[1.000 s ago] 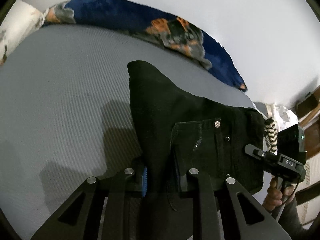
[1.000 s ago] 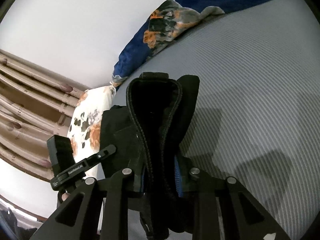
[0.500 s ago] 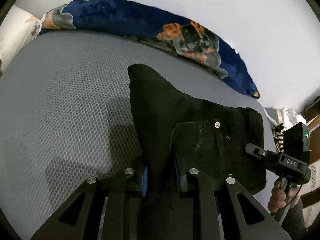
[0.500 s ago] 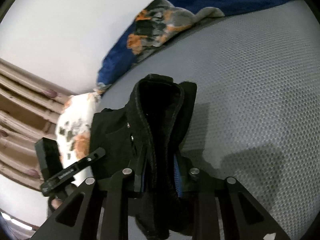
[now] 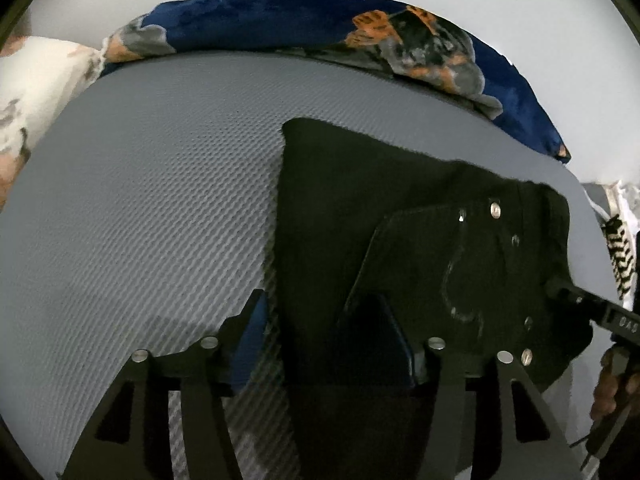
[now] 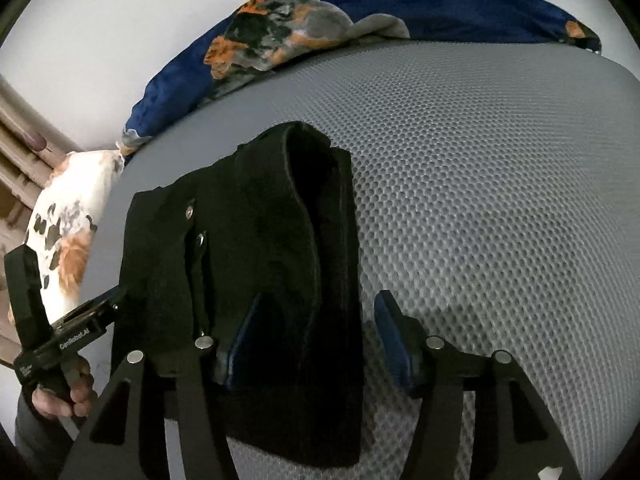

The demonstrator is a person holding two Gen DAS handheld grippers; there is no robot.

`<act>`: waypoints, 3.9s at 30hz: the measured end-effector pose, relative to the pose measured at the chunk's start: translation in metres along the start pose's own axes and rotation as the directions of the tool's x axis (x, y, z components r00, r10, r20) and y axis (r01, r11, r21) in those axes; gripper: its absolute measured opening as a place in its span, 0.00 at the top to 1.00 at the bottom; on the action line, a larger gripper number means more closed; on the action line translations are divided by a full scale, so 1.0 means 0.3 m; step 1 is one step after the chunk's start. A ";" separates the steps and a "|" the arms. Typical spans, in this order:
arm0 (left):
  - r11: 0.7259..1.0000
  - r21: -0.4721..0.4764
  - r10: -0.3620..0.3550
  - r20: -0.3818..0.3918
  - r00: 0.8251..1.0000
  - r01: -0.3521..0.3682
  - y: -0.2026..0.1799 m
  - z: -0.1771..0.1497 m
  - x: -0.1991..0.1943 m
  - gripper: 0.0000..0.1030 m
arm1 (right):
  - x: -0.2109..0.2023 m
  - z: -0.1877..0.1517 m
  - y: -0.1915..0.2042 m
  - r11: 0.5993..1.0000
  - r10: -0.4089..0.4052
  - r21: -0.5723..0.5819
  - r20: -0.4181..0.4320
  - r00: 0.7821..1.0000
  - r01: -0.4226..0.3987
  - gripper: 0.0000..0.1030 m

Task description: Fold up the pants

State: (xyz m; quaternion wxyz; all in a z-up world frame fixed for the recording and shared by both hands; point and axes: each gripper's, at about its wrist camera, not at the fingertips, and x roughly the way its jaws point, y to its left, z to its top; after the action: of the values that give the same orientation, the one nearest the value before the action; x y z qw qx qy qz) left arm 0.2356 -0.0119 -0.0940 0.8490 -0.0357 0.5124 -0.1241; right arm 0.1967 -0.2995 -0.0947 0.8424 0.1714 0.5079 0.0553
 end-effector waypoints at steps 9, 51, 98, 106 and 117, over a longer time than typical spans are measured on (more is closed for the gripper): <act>0.989 0.031 0.142 0.066 0.988 -0.144 -0.019 -0.125 -0.144 0.42 | -0.164 -0.108 0.095 0.991 -0.101 -0.077 0.113 0.988 0.110 0.36; 0.964 -0.051 0.265 0.154 0.952 -0.260 -0.105 -0.457 -0.419 0.37 | -0.366 -0.450 0.382 0.943 -0.159 -0.240 0.285 0.945 0.231 0.19; 0.964 -0.007 0.263 0.154 0.952 -0.266 -0.140 -0.463 -0.405 0.37 | -0.352 -0.458 0.378 0.939 -0.177 -0.244 0.261 0.949 0.243 0.18; 0.967 0.004 0.253 0.148 0.956 -0.256 -0.137 -0.458 -0.400 0.37 | -0.353 -0.457 0.376 0.939 -0.180 -0.244 0.254 0.950 0.243 0.17; 0.968 0.013 0.247 0.146 0.958 -0.251 -0.137 -0.456 -0.393 0.37 | -0.347 -0.456 0.372 0.939 -0.182 -0.242 0.251 0.951 0.244 0.17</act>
State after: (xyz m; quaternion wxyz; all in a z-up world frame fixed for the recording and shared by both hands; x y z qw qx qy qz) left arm 0.0558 -0.0135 -0.0496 0.8929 0.0335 0.4484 -0.0214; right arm 0.0362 -0.1913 -0.0272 0.9108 0.0037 0.4127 0.0125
